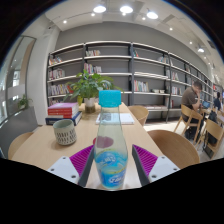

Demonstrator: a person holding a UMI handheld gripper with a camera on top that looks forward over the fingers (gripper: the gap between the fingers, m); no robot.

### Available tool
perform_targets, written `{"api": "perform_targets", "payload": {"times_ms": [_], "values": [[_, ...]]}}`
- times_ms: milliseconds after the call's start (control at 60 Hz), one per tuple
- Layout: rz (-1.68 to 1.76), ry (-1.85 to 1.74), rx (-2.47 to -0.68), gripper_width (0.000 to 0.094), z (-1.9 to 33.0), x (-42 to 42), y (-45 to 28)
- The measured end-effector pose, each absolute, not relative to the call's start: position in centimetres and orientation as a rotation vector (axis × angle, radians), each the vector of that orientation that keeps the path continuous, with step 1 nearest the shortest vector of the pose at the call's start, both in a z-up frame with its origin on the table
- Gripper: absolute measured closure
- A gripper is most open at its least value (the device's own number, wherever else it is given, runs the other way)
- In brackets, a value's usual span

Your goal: Pour water

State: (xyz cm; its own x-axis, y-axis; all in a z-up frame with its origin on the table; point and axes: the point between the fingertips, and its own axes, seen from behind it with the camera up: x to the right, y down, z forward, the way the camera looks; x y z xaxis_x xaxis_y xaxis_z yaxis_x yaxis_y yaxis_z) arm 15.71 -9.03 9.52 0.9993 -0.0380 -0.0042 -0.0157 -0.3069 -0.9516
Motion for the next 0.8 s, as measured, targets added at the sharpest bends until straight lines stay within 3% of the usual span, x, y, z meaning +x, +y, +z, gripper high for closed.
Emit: {"api": "perform_targets", "payload": {"times_ms": [67,217,367,667,800], "values": [[0.008,0.047,-1.86,0.035,9.7,15.3,-7.9],[0.003,0.048,-1.797,0.0421,10.1,15.3,-7.2],[-0.026,0.018,-1.786,0.0553,10.0,15.1,-6.8],[-0.221,-0.1,-1.856,0.0575,10.3,14.9,-4.9],[-0.428,-0.281,-1.859,0.0573,13.2,15.0,-1.8]]}}
